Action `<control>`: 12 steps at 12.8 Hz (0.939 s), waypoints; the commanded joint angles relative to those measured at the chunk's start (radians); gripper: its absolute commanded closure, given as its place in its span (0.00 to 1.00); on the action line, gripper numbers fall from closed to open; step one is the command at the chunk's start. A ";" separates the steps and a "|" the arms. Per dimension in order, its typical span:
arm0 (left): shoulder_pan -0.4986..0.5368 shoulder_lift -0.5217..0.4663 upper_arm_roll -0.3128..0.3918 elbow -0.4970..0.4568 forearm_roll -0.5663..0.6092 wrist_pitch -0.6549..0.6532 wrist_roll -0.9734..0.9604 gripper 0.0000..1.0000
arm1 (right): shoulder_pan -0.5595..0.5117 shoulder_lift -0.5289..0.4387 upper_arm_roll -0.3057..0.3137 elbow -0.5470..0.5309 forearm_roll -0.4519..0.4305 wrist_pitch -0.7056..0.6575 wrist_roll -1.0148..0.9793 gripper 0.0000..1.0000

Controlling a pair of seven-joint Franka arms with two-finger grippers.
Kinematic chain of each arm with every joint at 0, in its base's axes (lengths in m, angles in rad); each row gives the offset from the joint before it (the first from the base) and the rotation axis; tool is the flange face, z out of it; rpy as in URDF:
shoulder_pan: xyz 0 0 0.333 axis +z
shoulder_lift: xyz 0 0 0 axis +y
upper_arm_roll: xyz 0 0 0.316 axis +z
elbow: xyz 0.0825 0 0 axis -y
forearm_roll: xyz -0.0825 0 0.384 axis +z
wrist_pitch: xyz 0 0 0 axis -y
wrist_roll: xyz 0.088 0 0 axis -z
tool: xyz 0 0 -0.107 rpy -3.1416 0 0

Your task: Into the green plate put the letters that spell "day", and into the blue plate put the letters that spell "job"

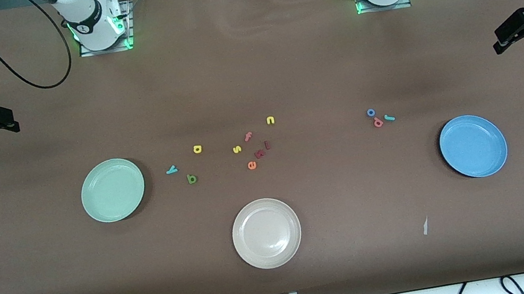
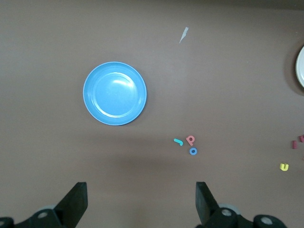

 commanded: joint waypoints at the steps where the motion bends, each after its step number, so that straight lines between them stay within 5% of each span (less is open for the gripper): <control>1: -0.002 0.000 -0.005 0.003 0.032 0.006 0.020 0.00 | -0.001 -0.002 -0.001 0.008 0.020 -0.007 -0.010 0.00; 12: 0.005 0.007 0.000 -0.022 0.019 0.029 0.006 0.00 | 0.018 0.050 0.003 0.013 0.060 0.018 0.006 0.00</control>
